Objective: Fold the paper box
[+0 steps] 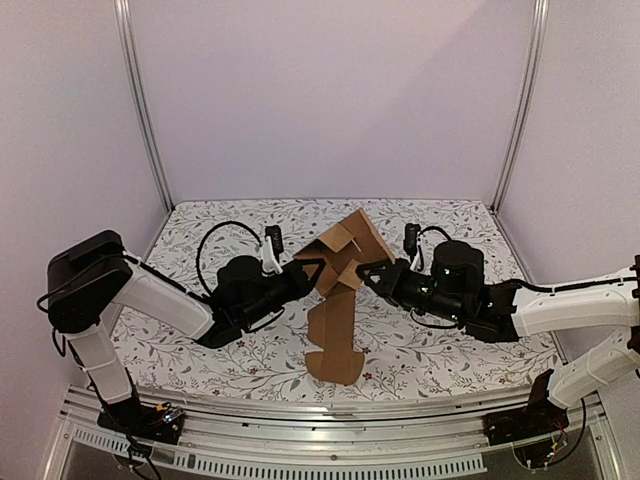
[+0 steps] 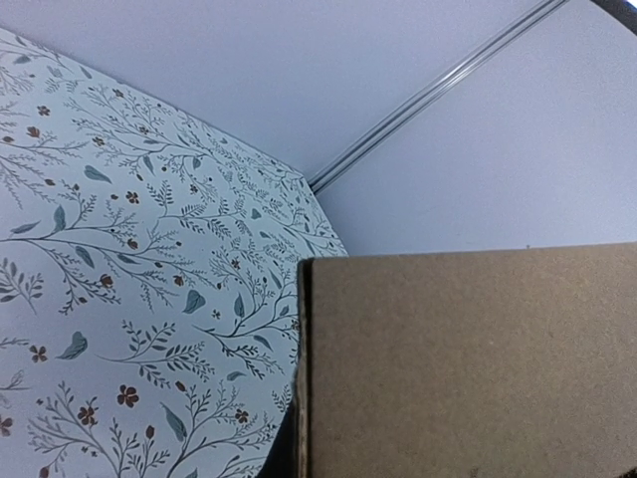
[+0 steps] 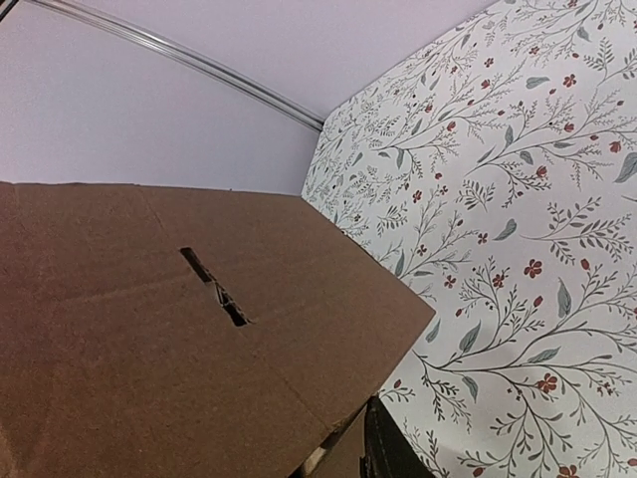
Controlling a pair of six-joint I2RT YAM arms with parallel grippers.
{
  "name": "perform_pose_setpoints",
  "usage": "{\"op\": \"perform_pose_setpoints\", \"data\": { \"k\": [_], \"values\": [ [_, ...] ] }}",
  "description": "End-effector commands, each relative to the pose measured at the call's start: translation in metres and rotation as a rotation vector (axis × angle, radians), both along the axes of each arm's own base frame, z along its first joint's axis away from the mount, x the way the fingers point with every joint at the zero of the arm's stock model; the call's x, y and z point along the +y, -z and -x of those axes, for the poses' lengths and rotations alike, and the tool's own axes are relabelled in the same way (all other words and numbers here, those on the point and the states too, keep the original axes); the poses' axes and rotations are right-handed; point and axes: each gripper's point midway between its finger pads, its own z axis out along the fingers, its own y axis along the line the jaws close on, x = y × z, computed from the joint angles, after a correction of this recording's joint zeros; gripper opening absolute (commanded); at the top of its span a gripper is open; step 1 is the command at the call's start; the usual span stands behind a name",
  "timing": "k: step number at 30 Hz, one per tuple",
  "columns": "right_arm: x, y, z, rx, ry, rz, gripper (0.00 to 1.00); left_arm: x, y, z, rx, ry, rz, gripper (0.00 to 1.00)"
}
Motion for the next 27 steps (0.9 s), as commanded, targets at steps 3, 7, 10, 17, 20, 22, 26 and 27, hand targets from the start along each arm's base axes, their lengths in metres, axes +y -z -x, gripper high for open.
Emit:
{"op": "perform_pose_setpoints", "data": {
  "k": [3,7,10,17,20,22,26,27],
  "values": [
    [0.0,-0.005,0.004,-0.017,-0.013,-0.018,0.36,0.0,0.012,0.001,-0.021,0.009,-0.049,0.0],
    [-0.005,-0.002,0.011,-0.021,-0.033,0.023,0.44,0.007,0.014,-0.004,-0.034,-0.023,-0.069,0.0],
    [-0.012,0.006,0.019,-0.033,-0.063,0.085,0.48,0.011,0.012,-0.008,-0.05,-0.042,-0.086,0.0],
    [-0.043,0.024,0.047,-0.07,-0.154,0.275,0.58,0.022,0.014,-0.017,-0.061,-0.071,-0.125,0.0],
    [-0.062,0.029,0.059,-0.085,-0.186,0.367,0.6,0.027,0.016,-0.021,-0.064,-0.083,-0.139,0.0],
    [-0.075,0.032,0.065,-0.11,-0.205,0.446,0.61,0.029,0.017,-0.022,-0.069,-0.085,-0.153,0.0],
    [-0.095,0.019,0.077,-0.173,-0.233,0.51,0.63,0.03,0.02,-0.022,-0.095,-0.08,-0.21,0.0],
    [-0.1,0.011,0.078,-0.191,-0.231,0.515,0.63,0.03,0.021,-0.022,-0.1,-0.076,-0.227,0.0]
  ]
}}
